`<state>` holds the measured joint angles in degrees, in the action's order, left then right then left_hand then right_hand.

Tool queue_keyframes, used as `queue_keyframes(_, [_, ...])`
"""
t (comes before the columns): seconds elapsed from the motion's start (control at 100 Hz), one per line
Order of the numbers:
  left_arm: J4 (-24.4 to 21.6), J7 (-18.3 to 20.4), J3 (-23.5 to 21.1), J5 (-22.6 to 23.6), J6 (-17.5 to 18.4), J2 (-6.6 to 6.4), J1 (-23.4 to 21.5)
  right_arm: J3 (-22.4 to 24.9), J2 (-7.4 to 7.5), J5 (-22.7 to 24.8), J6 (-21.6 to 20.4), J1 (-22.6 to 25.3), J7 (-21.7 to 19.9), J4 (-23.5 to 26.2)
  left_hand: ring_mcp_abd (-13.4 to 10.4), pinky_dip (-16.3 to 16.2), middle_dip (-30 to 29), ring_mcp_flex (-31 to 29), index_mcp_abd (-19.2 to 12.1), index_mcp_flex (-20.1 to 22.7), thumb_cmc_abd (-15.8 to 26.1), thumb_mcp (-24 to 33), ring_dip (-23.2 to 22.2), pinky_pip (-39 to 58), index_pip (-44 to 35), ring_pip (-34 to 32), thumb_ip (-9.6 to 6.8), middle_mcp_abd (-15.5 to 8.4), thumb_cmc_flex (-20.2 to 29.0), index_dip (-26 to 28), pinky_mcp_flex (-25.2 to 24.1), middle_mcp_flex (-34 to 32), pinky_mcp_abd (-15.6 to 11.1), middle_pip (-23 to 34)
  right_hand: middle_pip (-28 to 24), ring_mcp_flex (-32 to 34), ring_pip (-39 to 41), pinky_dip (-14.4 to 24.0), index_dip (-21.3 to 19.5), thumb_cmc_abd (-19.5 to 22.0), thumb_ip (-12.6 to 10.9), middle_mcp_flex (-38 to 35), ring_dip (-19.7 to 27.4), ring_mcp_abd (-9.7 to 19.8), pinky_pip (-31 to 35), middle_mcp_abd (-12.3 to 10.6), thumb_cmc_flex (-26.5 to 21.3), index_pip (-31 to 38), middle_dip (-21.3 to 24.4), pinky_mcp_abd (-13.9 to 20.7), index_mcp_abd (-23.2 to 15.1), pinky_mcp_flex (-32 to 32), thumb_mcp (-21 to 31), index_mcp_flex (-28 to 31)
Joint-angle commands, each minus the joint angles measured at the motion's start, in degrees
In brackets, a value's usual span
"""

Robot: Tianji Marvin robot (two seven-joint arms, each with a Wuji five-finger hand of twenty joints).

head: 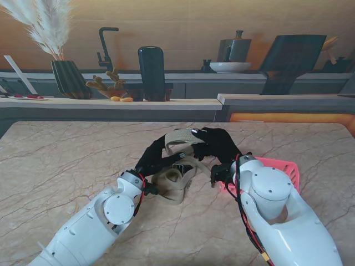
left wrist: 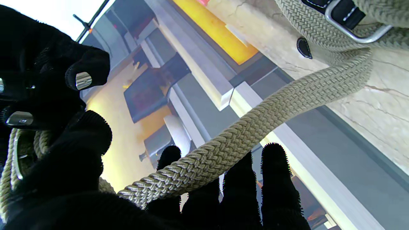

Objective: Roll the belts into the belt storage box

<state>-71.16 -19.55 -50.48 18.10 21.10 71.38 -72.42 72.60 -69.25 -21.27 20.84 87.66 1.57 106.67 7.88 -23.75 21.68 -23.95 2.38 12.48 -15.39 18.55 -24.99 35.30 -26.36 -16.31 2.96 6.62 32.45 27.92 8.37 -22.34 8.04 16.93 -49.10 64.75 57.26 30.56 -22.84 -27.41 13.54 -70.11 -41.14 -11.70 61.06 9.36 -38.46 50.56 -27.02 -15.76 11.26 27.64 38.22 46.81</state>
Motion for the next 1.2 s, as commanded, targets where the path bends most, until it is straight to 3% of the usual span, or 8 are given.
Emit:
queue_keyframes(0.0, [-0.73, 0.46, 0.07, 0.26, 0.25, 0.54, -0.70, -0.73, -0.88, -0.50, 0.55, -0.54, 0.24, -0.92, -2.25, 1.57, -1.14, 1.33, -1.56, -0.84, -3.33, 3.09, 1.27, -0.70, -1.41, 0.86, 0.90, -2.02, -3.50, -0.15, -0.36, 0.93, -2.86, -0.02, -2.51, -0.83, 2.53, 2.12, -1.39, 4.31, -1.70, 0.48, -1.29, 1.47, 3.17, 0.15, -8.24, 4.97, -0.95, 2.39, -11.27, 1.06, 5.59, -0.12])
queue_keyframes(0.3, [-1.46, 2.46, 0.13, -3.33, 3.11, 0.64, -1.38, -2.19, -1.52, -2.84, 1.73, -2.56, 0.41, -4.43, -2.69, 2.87, -2.61, 1.84, -1.76, -4.49, -8.49, 12.06, 2.83, -1.32, 2.27, 2.36, 3.17, -2.61, -12.83, -2.29, -0.49, 1.40, -2.80, -1.19, -6.44, 0.75, 11.18, 9.32, -1.88, 4.93, -1.81, 0.64, -5.12, 1.17, 11.95, 1.68, -8.31, 5.32, -3.60, 4.98, -11.04, 3.76, 4.60, -0.53])
queue_keyframes(0.55, [-2.22, 1.35, -0.28, -3.67, 4.08, 0.91, -2.22, -3.27, -2.30, -6.17, 5.45, -4.10, 0.40, -7.11, -2.97, 2.71, -3.35, 2.85, -3.54, -4.83, -9.19, 14.25, 2.97, -1.89, 14.73, 2.72, 4.48, -2.88, -15.05, -7.42, -0.85, 4.30, -3.09, -1.34, -7.21, 0.94, 12.41, 10.41, -1.85, 5.33, -1.83, 0.51, -5.53, 1.10, 12.81, 1.80, -8.31, 5.50, -4.05, 4.54, -10.56, 3.74, 4.25, -0.59])
queue_keyframes(0.76, [-2.88, 0.56, -0.71, -4.12, 4.70, 1.11, -2.93, -3.76, -3.50, -12.45, 7.83, -5.76, 1.48, -9.86, -3.06, 2.29, -3.79, 3.55, -5.69, -5.35, -9.57, 15.12, 2.84, -2.23, 23.84, 2.82, 4.78, -2.87, -15.66, -5.50, -1.12, 6.39, -3.11, -1.40, -7.52, 0.51, 12.57, 10.56, -1.86, 5.70, -1.85, 0.79, -5.57, 1.16, 12.57, 1.62, -8.33, 5.57, -4.22, 4.43, -10.54, 3.36, 3.87, -1.01])
queue_keyframes(0.91, [-3.31, -1.08, -0.90, -4.62, 5.01, 1.65, -3.52, -4.04, -4.06, -16.48, 8.72, -6.44, 1.68, -11.25, -3.49, 1.97, -3.79, 3.17, -6.42, -5.19, -9.46, 15.04, 2.67, -1.74, 25.32, 2.42, 4.79, -3.92, -15.77, -5.76, -0.94, 6.14, -2.84, -0.92, -7.64, 0.35, 12.68, 10.61, -1.85, 5.76, -2.01, 0.97, -5.59, 1.21, 12.29, 1.67, -8.40, 5.64, -4.25, 4.38, -10.46, 3.07, 3.61, -1.19])
queue_keyframes(1.05, [-4.26, -0.99, -1.10, -6.60, 4.99, 1.88, -4.30, -4.92, -4.27, -16.48, 9.88, -7.28, 1.35, -12.46, -3.53, 1.38, -4.35, 2.38, -6.79, -5.15, -9.89, 15.67, 2.74, -0.55, 24.29, 2.15, 4.80, -5.40, -15.60, -3.62, -0.73, 4.52, -1.80, -0.48, -7.61, 0.20, 12.56, 10.63, -1.74, 5.85, -2.17, 1.09, -5.53, 1.23, 12.03, 1.54, -8.40, 5.62, -4.21, 4.38, -10.46, 2.91, 3.43, -1.31])
queue_keyframes(1.19, [-5.02, -1.27, -1.13, -7.73, 4.56, 2.11, -4.85, -5.91, -4.33, -16.15, 10.47, -8.16, 0.40, -13.74, -3.15, 0.62, -4.72, 1.49, -6.38, -4.49, -9.94, 15.87, 2.15, 1.43, 16.29, 1.01, 4.22, -6.56, -13.30, 1.37, -0.56, 2.42, -0.48, 0.18, -7.49, -0.01, 12.30, 10.58, -1.60, 5.83, -2.30, 1.21, -5.41, 1.15, 11.70, 1.58, -8.44, 5.60, -4.12, 4.33, -10.40, 2.71, 3.36, -1.37])
